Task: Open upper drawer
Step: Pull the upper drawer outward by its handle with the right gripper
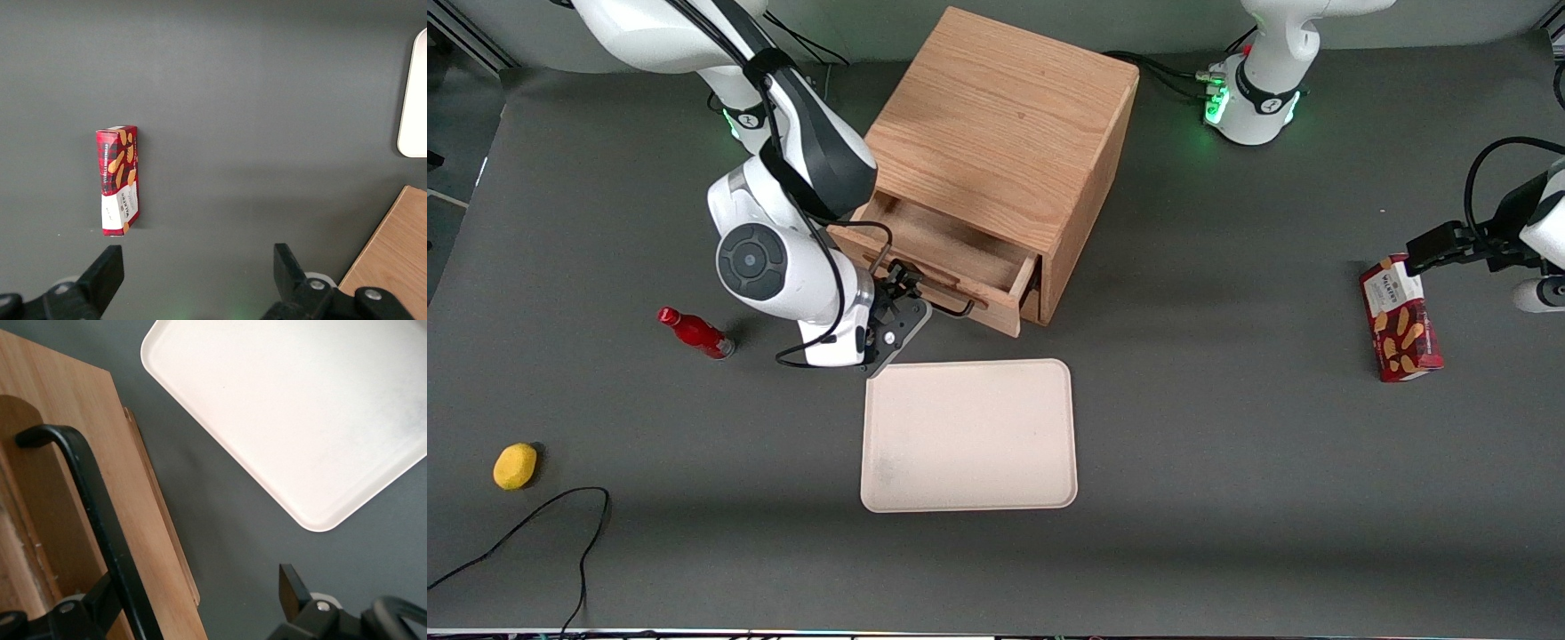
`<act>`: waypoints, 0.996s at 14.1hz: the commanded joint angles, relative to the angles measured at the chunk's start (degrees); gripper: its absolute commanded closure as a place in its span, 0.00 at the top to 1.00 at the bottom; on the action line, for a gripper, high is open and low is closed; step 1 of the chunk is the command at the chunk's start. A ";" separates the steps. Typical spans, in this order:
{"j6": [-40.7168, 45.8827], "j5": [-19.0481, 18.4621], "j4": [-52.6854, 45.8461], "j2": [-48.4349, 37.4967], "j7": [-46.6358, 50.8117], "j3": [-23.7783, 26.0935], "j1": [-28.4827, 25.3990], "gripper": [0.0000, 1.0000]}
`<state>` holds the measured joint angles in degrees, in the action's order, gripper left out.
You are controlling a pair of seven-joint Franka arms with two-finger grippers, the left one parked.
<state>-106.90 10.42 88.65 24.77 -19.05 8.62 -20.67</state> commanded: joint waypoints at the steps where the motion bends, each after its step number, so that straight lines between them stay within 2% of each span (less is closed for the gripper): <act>1: 0.02 0.31 -2.96 1.95 -2.30 0.08 1.24 1.00; 14: 0.02 0.13 -9.81 7.13 -3.00 0.08 3.88 1.00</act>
<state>-106.93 10.42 81.95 29.80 -20.18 8.59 -17.60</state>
